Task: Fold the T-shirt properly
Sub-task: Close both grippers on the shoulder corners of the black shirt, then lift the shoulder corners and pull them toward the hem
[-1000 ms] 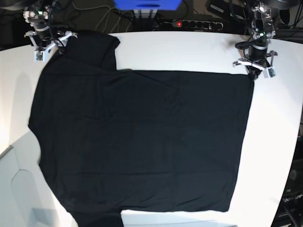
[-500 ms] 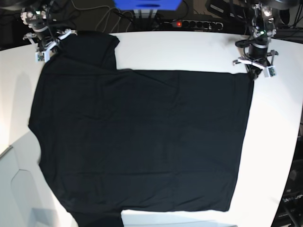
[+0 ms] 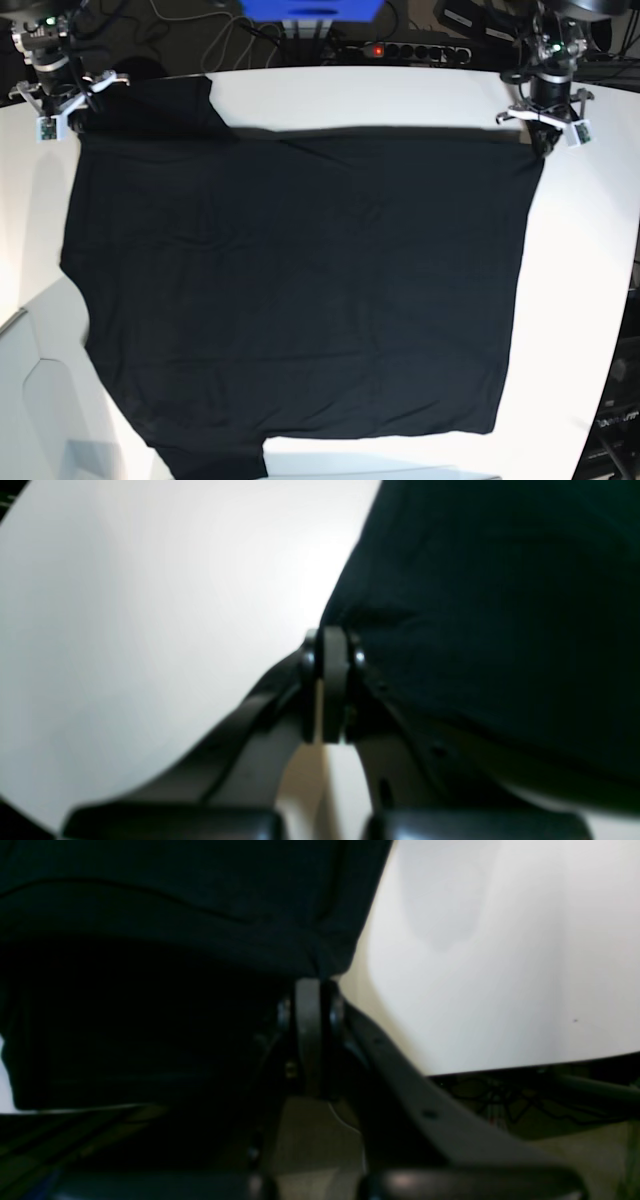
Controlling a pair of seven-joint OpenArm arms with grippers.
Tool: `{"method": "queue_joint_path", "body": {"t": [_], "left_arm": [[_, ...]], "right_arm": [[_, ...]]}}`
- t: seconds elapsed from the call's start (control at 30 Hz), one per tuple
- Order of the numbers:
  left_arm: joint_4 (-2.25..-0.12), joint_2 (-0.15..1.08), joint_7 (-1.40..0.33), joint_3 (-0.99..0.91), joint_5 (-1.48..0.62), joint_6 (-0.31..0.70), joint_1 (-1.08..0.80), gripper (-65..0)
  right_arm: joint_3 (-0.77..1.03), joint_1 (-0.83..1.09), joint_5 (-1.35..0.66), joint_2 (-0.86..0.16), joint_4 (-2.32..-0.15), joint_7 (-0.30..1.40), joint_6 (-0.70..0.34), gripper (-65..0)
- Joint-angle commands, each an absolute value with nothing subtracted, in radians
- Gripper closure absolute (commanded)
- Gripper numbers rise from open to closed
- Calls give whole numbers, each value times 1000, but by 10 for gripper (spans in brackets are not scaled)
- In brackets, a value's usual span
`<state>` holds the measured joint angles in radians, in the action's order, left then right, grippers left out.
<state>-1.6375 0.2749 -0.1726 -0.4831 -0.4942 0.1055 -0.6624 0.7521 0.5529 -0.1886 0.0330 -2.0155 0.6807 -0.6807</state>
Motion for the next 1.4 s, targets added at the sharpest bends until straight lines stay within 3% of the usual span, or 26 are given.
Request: {"method": "queue_joint_path", "body": {"t": [0.0, 0.8, 1.2, 1.37], "left_arm": [[-1653, 288, -145, -495, -493, 104, -674, -1], [-1773, 263, -137, -504, -496, 102, -799, -1], [-1762, 263, -145, -501, -495, 97, -656, -1], [-1761, 263, -154, -501, -495, 97, -575, -1]], "right_arm": [[757, 564, -193, 24, -2031, 661, -698, 0], [797, 634, -199, 27, -2034, 651, -698, 0], [785, 398, -191, 27, -2029, 665, -698, 0], [746, 277, -189, 7, -2029, 746, -698, 0]]}}
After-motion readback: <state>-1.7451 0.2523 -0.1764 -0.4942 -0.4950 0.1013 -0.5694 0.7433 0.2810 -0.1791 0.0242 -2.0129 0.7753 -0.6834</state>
